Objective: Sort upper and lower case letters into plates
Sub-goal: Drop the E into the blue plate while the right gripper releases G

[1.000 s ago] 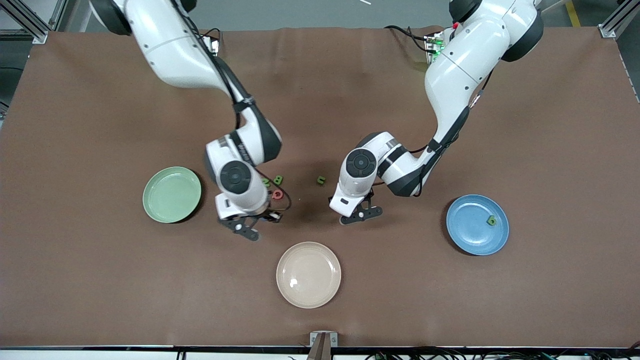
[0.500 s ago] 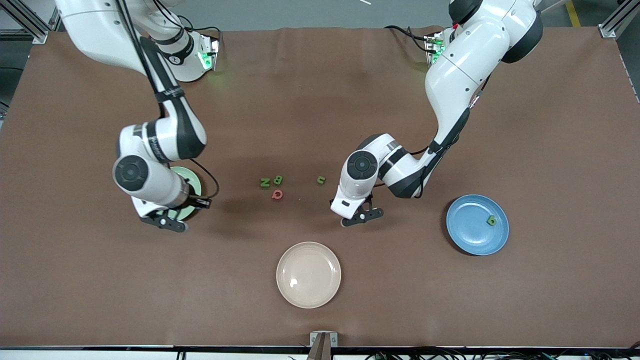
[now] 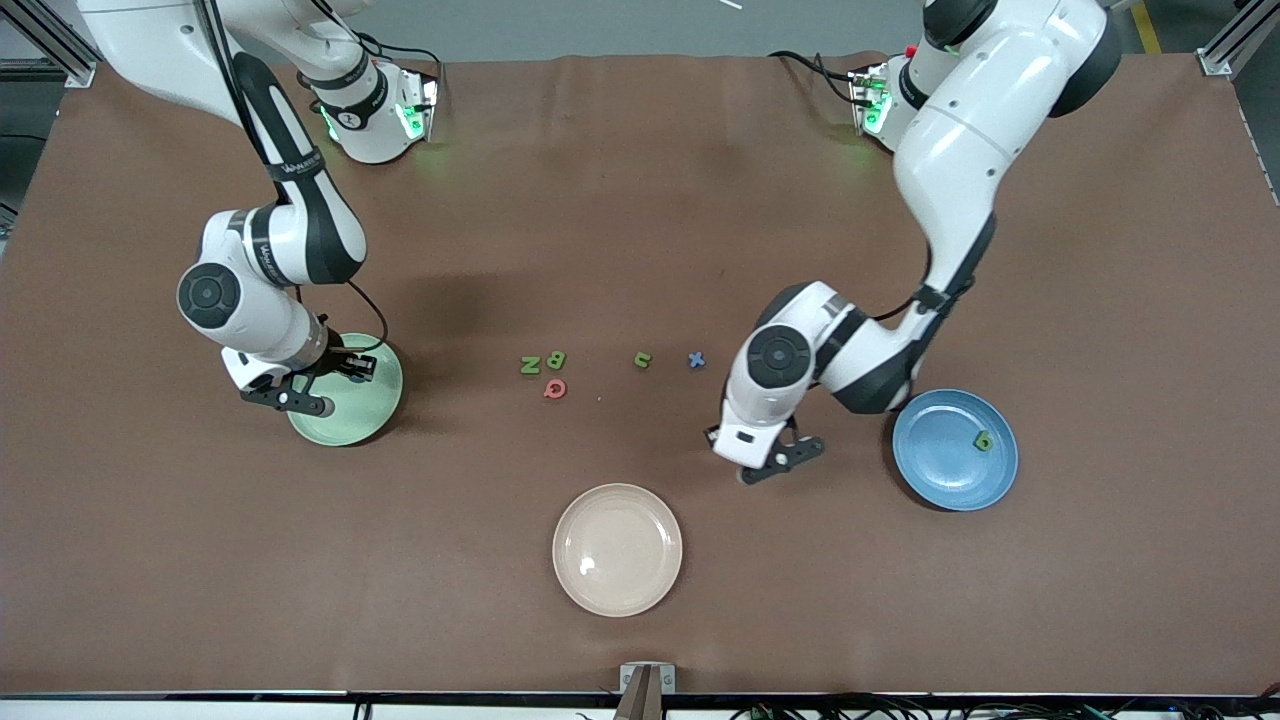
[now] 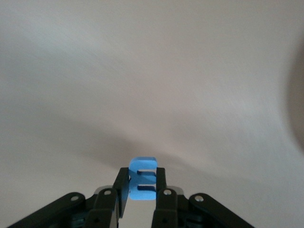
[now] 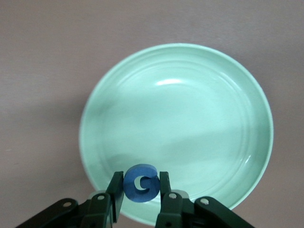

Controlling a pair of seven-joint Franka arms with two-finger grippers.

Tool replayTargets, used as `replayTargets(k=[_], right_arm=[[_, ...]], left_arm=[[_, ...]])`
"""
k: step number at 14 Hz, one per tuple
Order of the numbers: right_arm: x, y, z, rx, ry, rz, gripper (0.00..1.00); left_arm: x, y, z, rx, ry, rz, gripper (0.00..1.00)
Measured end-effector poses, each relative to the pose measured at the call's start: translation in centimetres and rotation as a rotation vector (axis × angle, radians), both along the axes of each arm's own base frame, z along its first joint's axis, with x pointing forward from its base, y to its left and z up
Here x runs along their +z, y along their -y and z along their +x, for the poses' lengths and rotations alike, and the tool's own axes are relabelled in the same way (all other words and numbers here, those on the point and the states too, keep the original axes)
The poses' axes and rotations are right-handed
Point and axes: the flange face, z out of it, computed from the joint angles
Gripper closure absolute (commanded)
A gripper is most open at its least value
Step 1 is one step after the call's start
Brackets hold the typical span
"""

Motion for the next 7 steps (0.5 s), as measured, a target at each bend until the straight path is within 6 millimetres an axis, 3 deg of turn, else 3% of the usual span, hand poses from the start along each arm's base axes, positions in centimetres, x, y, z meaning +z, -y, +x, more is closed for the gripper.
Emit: replayTargets(k=[1,2,3,4,7], right_arm=[[-0.7,1.1,-0.6,0.006,0.010,0.000,0.92],[-1.4,2.1,-1.1,0.008,0.017,0.000,0.70],[-1.9,2.8,-1.5,0.009,0.016,0.000,0.19],[-2.3,3.0,-1.8,0.008,0.012,-0.001,0.00],[-2.3,2.3,-1.8,0.020,0.016,0.002,0.00]], left_arm=[[2.0,-1.6,0.8,0.022,0.009,0.011,0.95],[3.7,-3.4,1.6,0.048,0.016,0.023,0.94],[4.6,-5.6,2.1,0.070,0.014,0.037,0.94],[4.9,-8.4,2.7,0.080,0.006,0.051,0.94],[3.2,-17.3,4.0,0.080,-0.046,0.071,0.93]])
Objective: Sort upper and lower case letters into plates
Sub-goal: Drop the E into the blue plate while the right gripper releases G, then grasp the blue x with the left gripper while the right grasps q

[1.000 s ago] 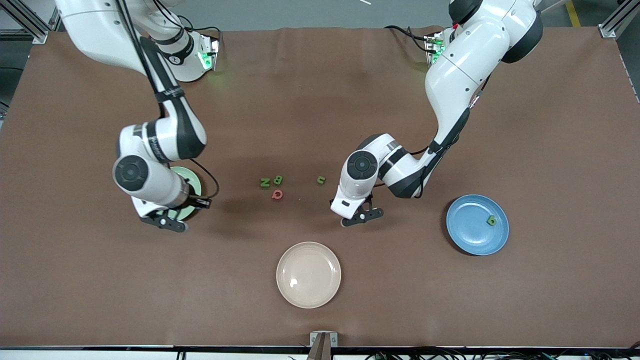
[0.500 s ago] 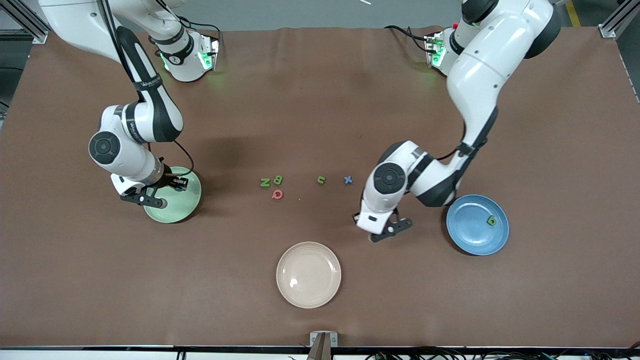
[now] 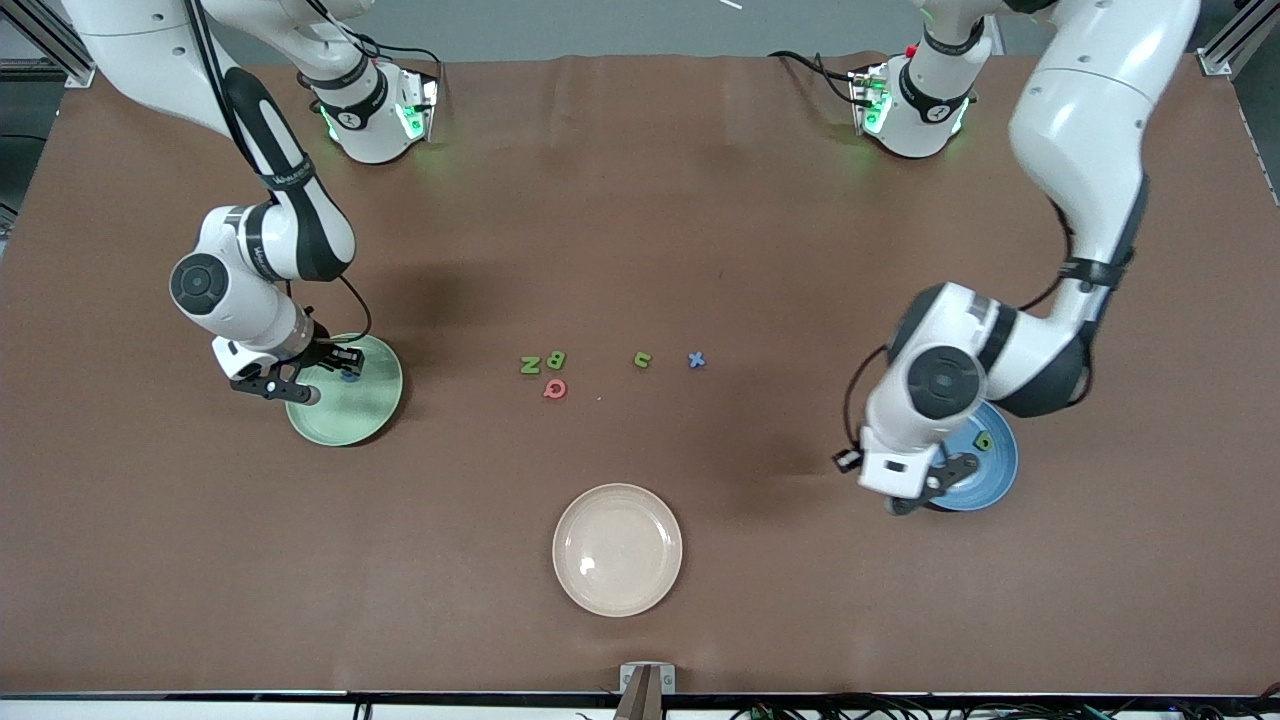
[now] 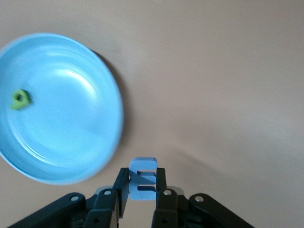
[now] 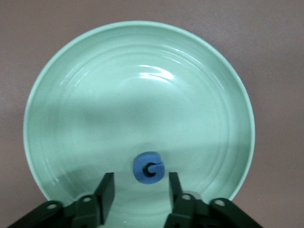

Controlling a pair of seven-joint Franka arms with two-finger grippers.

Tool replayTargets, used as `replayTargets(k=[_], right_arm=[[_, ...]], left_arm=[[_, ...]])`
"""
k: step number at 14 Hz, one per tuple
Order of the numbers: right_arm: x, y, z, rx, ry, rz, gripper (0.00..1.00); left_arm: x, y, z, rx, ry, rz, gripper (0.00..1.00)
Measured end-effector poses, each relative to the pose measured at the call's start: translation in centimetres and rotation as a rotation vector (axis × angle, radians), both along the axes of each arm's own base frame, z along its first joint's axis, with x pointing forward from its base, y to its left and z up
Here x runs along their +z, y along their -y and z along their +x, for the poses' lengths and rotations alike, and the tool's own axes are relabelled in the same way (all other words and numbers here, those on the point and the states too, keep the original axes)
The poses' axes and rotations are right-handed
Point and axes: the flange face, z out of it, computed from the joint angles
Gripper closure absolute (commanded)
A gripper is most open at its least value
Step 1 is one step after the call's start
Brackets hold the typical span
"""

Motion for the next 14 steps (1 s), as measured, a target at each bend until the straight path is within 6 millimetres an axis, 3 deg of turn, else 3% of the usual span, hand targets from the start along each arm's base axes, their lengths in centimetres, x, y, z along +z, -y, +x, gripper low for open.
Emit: replayTargets(k=[2,3,5,6,7,8,11,14], right_arm=[[0.7,-2.1,0.6,-0.010,0.016,0.005,0.00],[1.5,-4.3,1.1,-0.038,0.023,0.008,0.00],[3.8,-10.9,2.1,-0.096,0.033,0.013,0.00],[5.0,-14.5,2.2,-0.122,0.038,0.017,0.00],[6.0,-17.7,2.0,-0.148,0.041,0.020,0.00],[6.5,-20.4,1.7,-0.175,0.046,0.024,0.00],[5.1,-26.1,0.8,-0.235,0.040,0.020,0.00],[1.0,-29.5,0.2,-0.255,0.051,0.022,0.00]], left_arm=[[-1.1,-3.9,0.3,0.016,-0.026,0.004,0.90],[-1.5,-5.3,0.3,0.018,-0.037,0.005,0.85],[-2.5,-7.9,0.2,0.028,-0.060,0.006,0.73],[-2.9,-9.0,0.1,0.036,-0.069,0.005,0.58],[-3.3,-9.9,0.0,0.045,-0.076,0.005,0.18],[-3.6,-10.4,-0.1,0.050,-0.084,0.005,0.00],[-3.7,-9.8,-0.3,0.042,-0.087,0.002,0.00],[-3.3,-6.4,-0.9,0.004,-0.091,-0.014,0.01]])
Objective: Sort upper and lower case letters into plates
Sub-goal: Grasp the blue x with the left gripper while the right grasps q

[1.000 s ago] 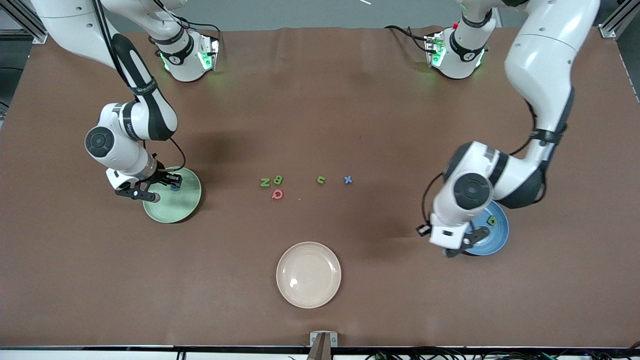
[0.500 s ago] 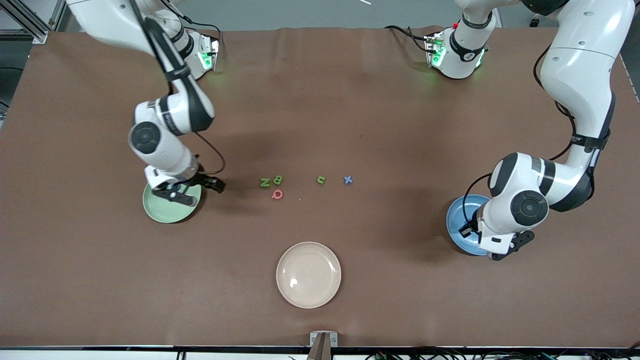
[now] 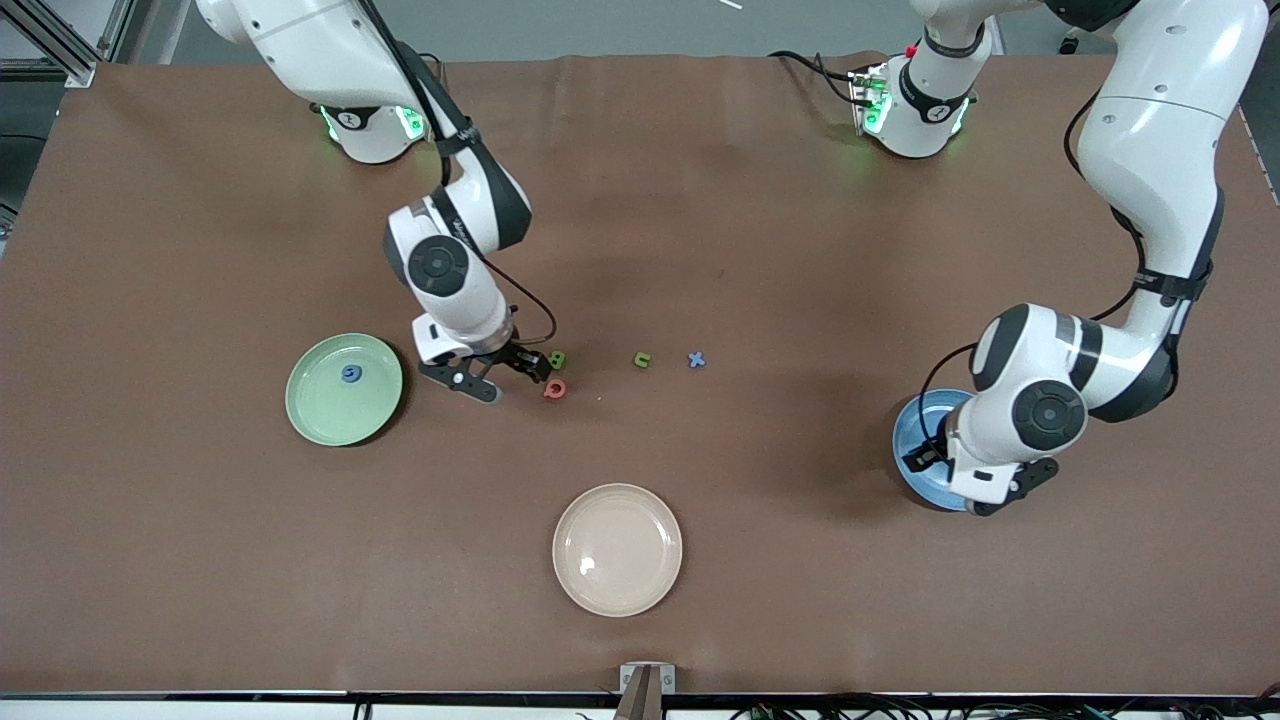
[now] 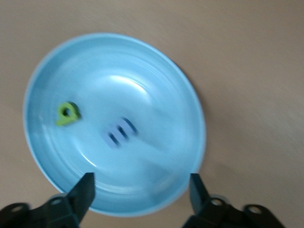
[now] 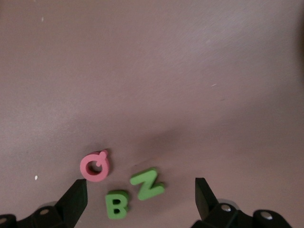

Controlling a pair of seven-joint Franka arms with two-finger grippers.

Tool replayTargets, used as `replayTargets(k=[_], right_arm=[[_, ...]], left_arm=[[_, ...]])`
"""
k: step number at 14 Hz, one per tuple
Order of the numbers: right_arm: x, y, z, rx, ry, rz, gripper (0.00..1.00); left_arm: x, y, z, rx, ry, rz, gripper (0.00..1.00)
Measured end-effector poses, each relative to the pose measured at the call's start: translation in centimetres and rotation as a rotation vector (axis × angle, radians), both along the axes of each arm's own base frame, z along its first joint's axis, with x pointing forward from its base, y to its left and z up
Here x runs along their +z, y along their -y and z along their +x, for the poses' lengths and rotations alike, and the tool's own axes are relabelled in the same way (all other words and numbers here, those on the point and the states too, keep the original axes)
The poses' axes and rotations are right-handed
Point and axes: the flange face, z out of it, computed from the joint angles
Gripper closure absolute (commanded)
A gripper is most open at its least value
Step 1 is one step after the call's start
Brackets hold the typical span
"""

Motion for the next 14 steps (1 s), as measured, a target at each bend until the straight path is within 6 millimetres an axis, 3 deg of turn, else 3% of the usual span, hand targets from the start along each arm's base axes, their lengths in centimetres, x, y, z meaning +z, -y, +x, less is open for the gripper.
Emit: replayTargets(k=[2,5,9,10,12,14], right_arm=[[-2.1,-1.5,-0.4,-0.019,0.004,0.001,0.00],[-2.7,-3.6,0.2,-0.038,0.016,0.009,0.03],[-3.0,-5.5,1.7,-0.048,0.037,0.024,0.17],[-3.2,-5.7,1.9,-0.047,0.037,0.024,0.20],[-3.6,-5.7,1.8,-0.046,0.033,0.020,0.22],[-4.0,-5.7,1.8,-0.046,0.026,0.015,0.26]], left_arm=[[0.9,4.9,-1.2,0.010,0.004,-0.036,0.05],[1.7,13.6,-4.3,0.022,0.005,-0.058,0.05],[0.1,26.0,-10.6,0.000,0.028,-0.087,0.13],[-0.7,28.2,-12.1,-0.017,0.036,-0.106,0.15],[-2.6,30.2,-14.4,-0.036,0.071,-0.166,0.20],[-4.4,30.3,-16.0,-0.068,0.083,-0.166,0.28]])
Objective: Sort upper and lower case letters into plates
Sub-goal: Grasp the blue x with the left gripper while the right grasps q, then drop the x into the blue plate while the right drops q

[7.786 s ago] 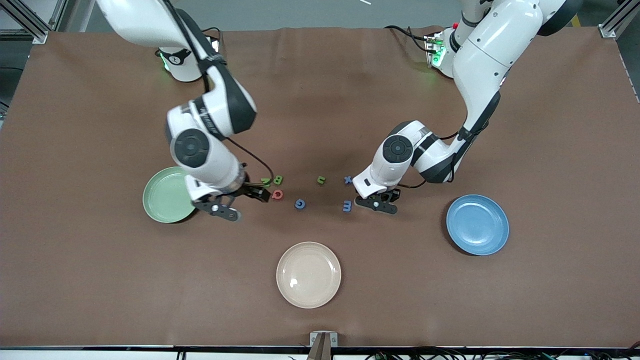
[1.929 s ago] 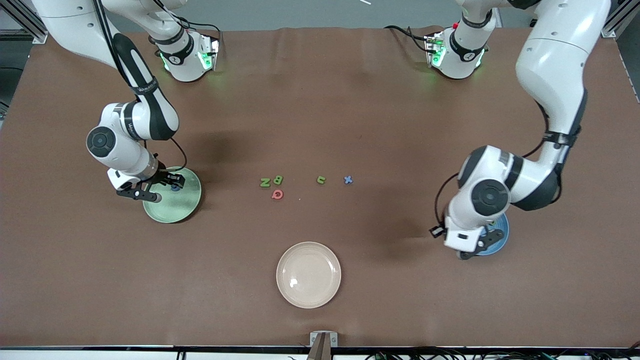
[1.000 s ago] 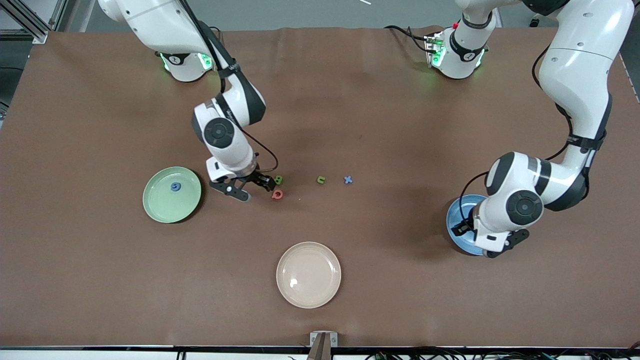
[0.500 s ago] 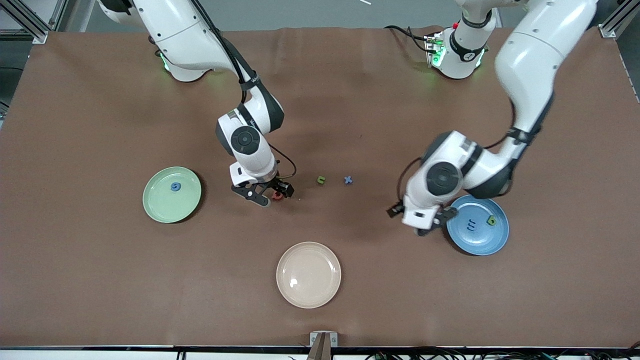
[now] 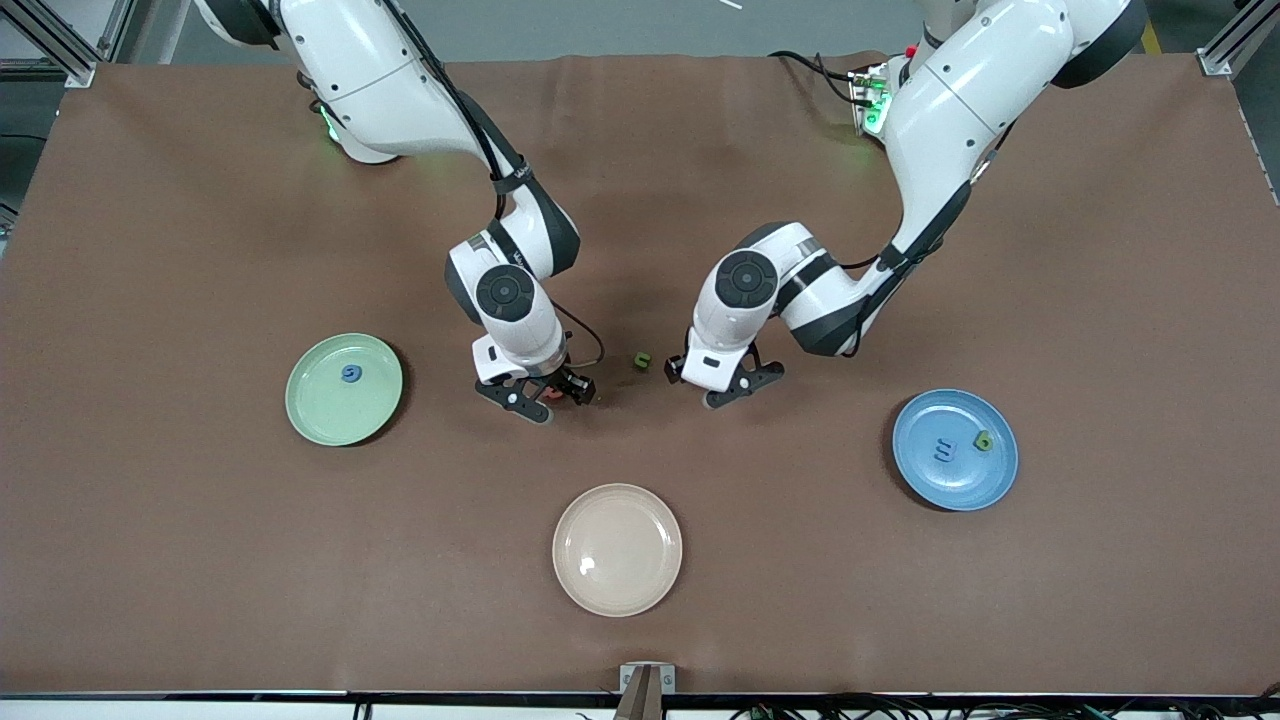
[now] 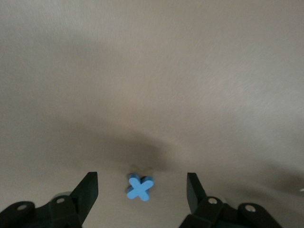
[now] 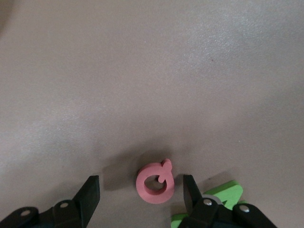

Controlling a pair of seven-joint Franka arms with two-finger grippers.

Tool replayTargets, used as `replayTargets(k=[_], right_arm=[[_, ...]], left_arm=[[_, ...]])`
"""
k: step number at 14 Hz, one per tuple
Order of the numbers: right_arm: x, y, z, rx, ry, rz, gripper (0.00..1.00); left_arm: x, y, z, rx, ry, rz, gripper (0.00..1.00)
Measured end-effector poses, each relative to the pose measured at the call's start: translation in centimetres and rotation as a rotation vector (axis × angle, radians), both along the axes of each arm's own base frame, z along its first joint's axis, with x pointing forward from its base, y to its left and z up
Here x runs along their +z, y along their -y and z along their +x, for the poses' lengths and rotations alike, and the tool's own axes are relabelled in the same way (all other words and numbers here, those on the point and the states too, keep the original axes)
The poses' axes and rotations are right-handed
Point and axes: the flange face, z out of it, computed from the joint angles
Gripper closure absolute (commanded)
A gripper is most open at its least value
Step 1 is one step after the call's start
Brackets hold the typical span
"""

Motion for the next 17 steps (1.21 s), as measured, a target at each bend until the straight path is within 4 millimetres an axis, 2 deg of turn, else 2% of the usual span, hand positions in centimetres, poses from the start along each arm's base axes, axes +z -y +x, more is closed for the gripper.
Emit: replayTargets(k=[4,6,8,9,10,13,14,16,17], right_arm=[[-0.3,-0.2,-0.4,0.006,-0.013,-0.009,0.42],[-0.3,-0.1,-0.4,0.008,-0.020,-0.017,0.60],[0.0,0.0,-0.4,0.005,-0.027,-0.024,0.78],[0.0,0.0,-0.4,0.005,-0.028,-0.024,0.91],[0.1,0.1,-0.3,0.004,-0.031,-0.027,0.97],[0.1,0.3,-0.3,0.001,-0.036,-0.031,1.00],[0.1,0.7,0.0,-0.006,-0.044,-0.041,1.00],[1.3,3.0,1.6,-0.007,-0.068,-0.061,1.00],[2.6,4.7,2.6,0.006,-0.088,-0.070,1.00]], left_arm=[[-1.2,0.1,-1.5,-0.027,-0.009,0.022,0.35],[-1.3,0.2,-1.5,-0.029,-0.009,0.022,0.44],[-1.4,0.2,-1.6,-0.029,-0.011,0.021,0.45],[-1.6,0.2,-1.6,-0.028,-0.013,0.020,0.46],[-1.8,0.2,-1.6,-0.027,-0.015,0.016,0.48],[-2.3,0.2,-1.4,-0.022,-0.019,0.010,0.62],[-2.3,0.3,-1.4,-0.020,-0.019,0.009,0.71],[-2.2,0.2,-1.3,-0.013,-0.018,0.011,0.93],[-2.1,0.3,-1.2,-0.001,-0.018,0.010,0.99]])
